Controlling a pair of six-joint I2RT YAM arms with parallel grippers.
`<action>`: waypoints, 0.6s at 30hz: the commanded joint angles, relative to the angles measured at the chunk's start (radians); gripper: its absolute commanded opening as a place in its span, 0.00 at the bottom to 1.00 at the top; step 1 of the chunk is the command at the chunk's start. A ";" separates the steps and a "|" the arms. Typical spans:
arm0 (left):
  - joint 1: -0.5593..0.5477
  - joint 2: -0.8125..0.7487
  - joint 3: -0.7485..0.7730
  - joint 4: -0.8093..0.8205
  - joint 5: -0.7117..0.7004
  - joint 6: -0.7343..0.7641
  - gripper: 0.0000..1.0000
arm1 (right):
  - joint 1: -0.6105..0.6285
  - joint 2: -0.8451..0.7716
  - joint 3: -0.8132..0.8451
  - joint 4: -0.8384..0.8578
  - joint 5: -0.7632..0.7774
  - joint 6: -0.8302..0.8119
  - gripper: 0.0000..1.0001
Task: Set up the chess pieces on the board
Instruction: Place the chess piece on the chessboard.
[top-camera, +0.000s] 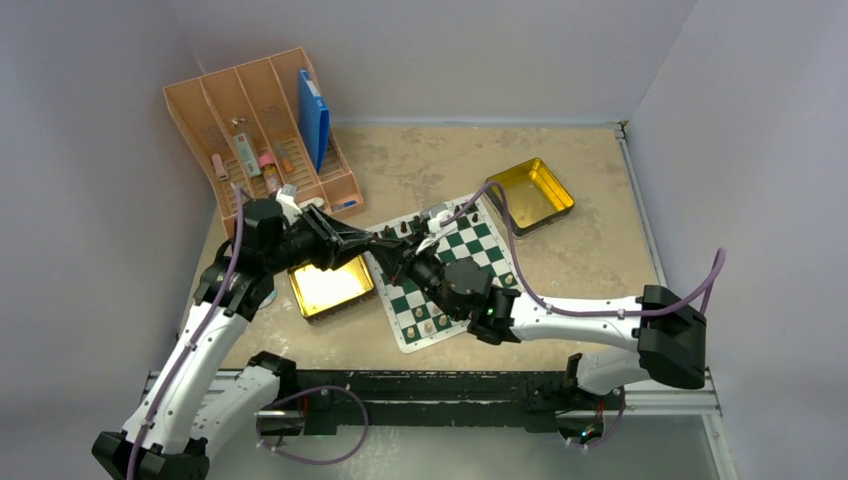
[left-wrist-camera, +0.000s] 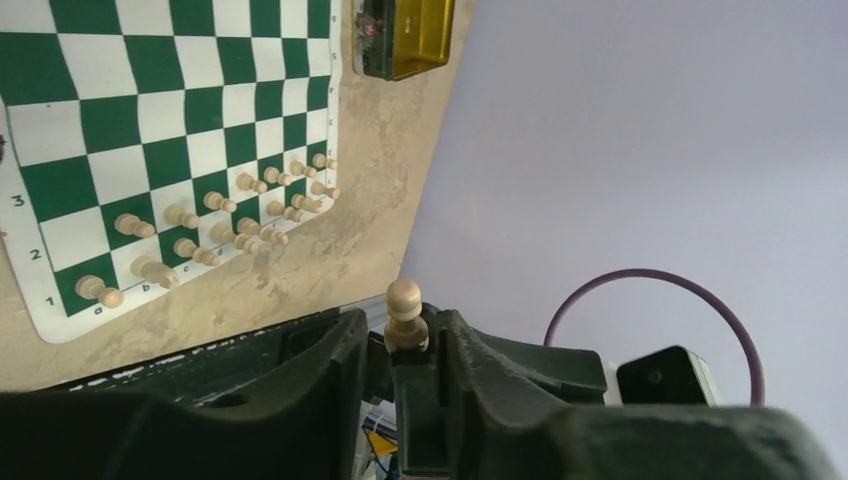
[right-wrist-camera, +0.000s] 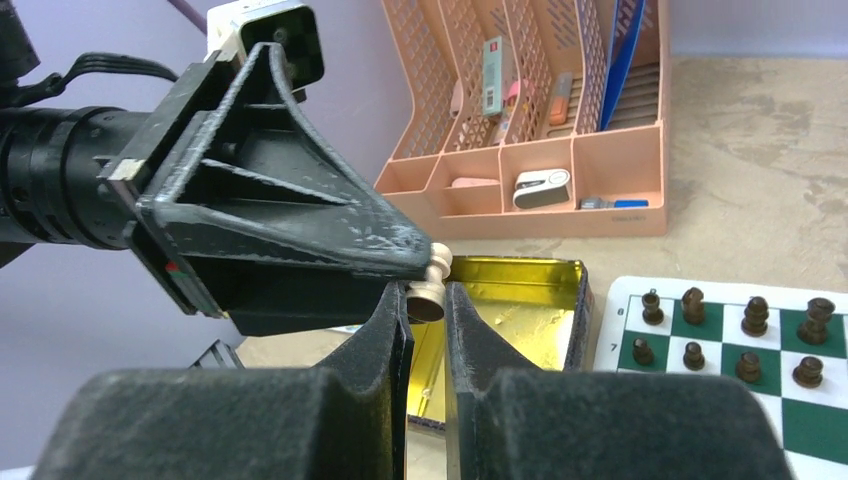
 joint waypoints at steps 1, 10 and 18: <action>-0.006 -0.075 0.003 0.038 0.038 0.070 0.36 | -0.016 -0.105 -0.017 0.068 -0.060 -0.072 0.05; -0.006 -0.163 0.012 0.203 0.242 0.511 0.44 | -0.110 -0.367 -0.157 0.032 -0.396 -0.081 0.05; -0.006 -0.087 0.154 0.186 0.451 0.657 0.49 | -0.128 -0.487 -0.124 -0.073 -0.650 -0.049 0.07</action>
